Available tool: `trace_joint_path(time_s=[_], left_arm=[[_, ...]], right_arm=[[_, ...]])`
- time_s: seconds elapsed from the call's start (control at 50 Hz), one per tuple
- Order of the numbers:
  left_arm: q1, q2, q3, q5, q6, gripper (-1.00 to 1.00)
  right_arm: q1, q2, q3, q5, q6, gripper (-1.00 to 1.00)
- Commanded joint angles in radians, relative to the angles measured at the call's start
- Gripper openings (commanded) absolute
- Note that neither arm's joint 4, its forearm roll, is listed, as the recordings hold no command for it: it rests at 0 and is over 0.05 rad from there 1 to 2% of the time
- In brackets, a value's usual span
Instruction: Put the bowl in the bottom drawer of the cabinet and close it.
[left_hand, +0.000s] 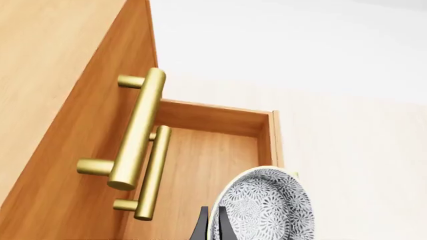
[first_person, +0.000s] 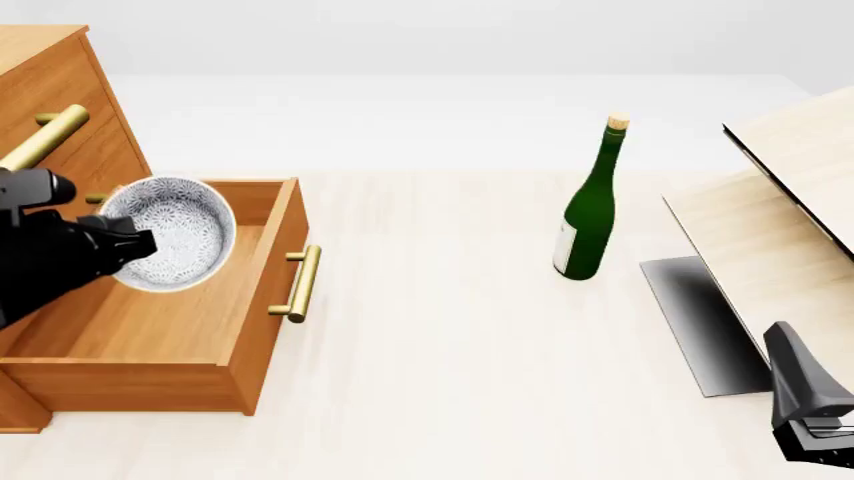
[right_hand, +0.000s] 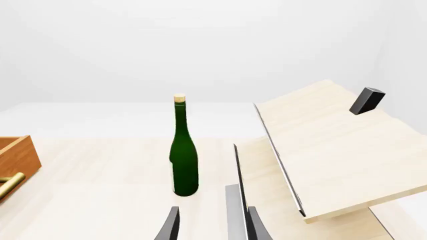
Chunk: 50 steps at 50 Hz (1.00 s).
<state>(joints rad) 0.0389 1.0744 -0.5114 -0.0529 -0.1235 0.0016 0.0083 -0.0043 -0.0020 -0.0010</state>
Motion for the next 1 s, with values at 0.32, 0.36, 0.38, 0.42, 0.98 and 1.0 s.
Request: trace_joint_path(time_s=[0.32,0.36,0.38,0.42,0.98,1.0], left_arm=[[0.038,0.043,0.034,-0.055,0.031,-1.0],[0.04,0.045,0.035,-0.057,0.033,-1.0],[0.041,0.046,0.036,-0.058,0.033,-1.0],[0.038,0.052,0.04,-0.063,0.032,-1.0],[0.044,0.121,0.078,-0.133,0.059,-1.0],[0.045,0.122,0.08,-0.134,0.06,-1.0]], right_arm=[[0.0,0.0,0.0,0.0,0.0,1.0],[0.0,0.0,0.0,0.0,0.0,1.0],[0.0,0.0,0.0,0.0,0.0,1.0],[0.0,0.0,0.0,0.0,0.0,1.0],[0.0,0.0,0.0,0.0,0.0,1.0],[0.0,0.0,0.0,0.0,0.0,1.0]])
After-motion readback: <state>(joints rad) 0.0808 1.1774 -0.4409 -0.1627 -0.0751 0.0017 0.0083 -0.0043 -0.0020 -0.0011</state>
